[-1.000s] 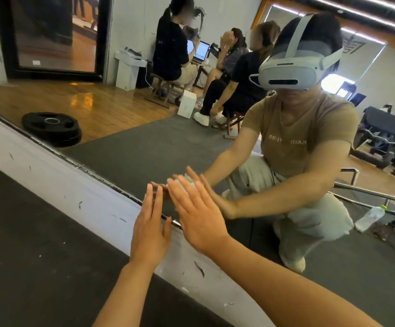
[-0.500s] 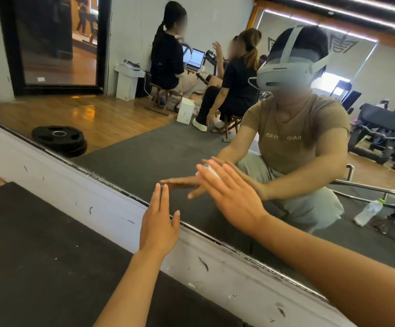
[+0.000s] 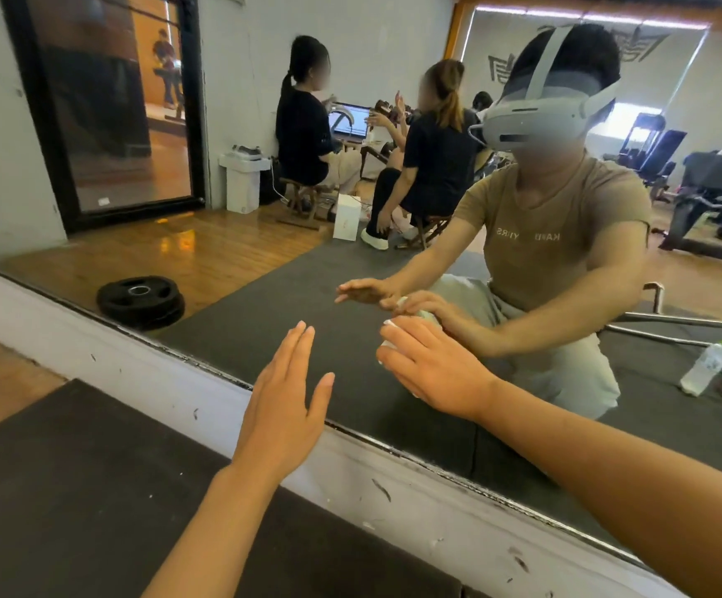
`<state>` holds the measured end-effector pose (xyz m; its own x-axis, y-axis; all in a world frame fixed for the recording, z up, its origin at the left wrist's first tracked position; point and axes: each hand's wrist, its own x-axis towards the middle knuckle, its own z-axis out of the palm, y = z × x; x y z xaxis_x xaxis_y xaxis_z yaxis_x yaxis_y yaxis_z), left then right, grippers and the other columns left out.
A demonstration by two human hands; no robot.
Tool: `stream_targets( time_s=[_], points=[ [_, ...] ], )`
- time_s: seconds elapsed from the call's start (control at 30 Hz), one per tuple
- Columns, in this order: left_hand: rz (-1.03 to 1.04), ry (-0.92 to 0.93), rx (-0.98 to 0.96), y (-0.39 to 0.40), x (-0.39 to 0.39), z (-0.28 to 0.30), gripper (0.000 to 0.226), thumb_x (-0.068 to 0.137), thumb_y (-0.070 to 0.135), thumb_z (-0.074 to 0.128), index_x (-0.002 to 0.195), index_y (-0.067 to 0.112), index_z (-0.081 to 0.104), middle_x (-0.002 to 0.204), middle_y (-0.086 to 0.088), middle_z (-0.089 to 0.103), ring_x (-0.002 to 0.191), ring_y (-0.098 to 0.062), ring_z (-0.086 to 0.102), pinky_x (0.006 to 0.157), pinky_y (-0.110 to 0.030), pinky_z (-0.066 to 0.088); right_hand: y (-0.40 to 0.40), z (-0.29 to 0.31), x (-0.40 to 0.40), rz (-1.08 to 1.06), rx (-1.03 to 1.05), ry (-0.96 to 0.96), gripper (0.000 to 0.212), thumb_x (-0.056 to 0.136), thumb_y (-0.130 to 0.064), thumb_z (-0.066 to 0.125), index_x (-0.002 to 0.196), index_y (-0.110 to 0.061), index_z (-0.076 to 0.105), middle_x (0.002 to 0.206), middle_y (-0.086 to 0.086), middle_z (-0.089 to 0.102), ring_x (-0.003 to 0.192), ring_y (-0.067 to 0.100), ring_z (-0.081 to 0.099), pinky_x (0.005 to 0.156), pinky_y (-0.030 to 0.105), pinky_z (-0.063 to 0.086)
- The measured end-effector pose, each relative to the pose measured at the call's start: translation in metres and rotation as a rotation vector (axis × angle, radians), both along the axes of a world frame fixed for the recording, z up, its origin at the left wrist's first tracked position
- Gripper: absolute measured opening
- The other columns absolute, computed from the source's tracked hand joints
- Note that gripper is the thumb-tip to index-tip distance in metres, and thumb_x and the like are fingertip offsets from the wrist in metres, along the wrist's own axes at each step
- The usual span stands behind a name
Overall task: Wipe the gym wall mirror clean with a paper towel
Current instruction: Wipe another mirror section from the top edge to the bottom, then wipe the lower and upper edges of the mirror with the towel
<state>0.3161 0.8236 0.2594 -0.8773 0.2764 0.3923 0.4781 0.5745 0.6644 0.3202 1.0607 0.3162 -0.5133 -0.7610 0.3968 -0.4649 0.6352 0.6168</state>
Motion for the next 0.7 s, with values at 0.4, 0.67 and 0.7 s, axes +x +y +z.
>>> stream_targets(
  time_s=[0.4, 0.67, 0.7],
  points=[
    [-0.11, 0.078, -0.206, 0.011, 0.024, 0.212, 0.066, 0.104, 0.041, 0.041, 0.16, 0.026, 0.008, 0.167, 0.011, 0.006, 0.146, 0.005, -0.002, 0.117, -0.018, 0.004, 0.014, 0.182, 0.059, -0.016, -0.222, -0.047, 0.036, 0.11, -0.03, 0.031, 0.1, -0.012, 0.061, 0.104, 0.013, 0.063, 0.098, 0.03, 0.051, 0.084, 0.038, 0.039],
    [-0.243, 0.251, -0.316, 0.026, 0.032, 0.445, 0.065, 0.105, 0.04, 0.043, 0.16, 0.023, 0.014, 0.167, 0.007, 0.007, 0.153, -0.008, 0.006, 0.122, -0.025, 0.01, 0.034, 0.409, 0.099, -0.101, -0.261, 0.012, 0.026, 0.11, -0.029, 0.033, 0.102, -0.015, 0.053, 0.105, 0.009, 0.06, 0.091, 0.03, 0.057, 0.085, 0.039, 0.041],
    [-0.262, 0.279, -0.326, 0.029, 0.033, 0.474, 0.064, 0.105, 0.04, 0.044, 0.16, 0.023, 0.016, 0.167, 0.007, 0.008, 0.153, -0.008, 0.007, 0.12, -0.023, 0.008, 0.039, 0.438, 0.105, -0.117, -0.267, 0.021, 0.026, 0.109, -0.029, 0.033, 0.101, -0.015, 0.053, 0.105, 0.008, 0.059, 0.092, 0.03, 0.056, 0.086, 0.039, 0.041]
  ],
)
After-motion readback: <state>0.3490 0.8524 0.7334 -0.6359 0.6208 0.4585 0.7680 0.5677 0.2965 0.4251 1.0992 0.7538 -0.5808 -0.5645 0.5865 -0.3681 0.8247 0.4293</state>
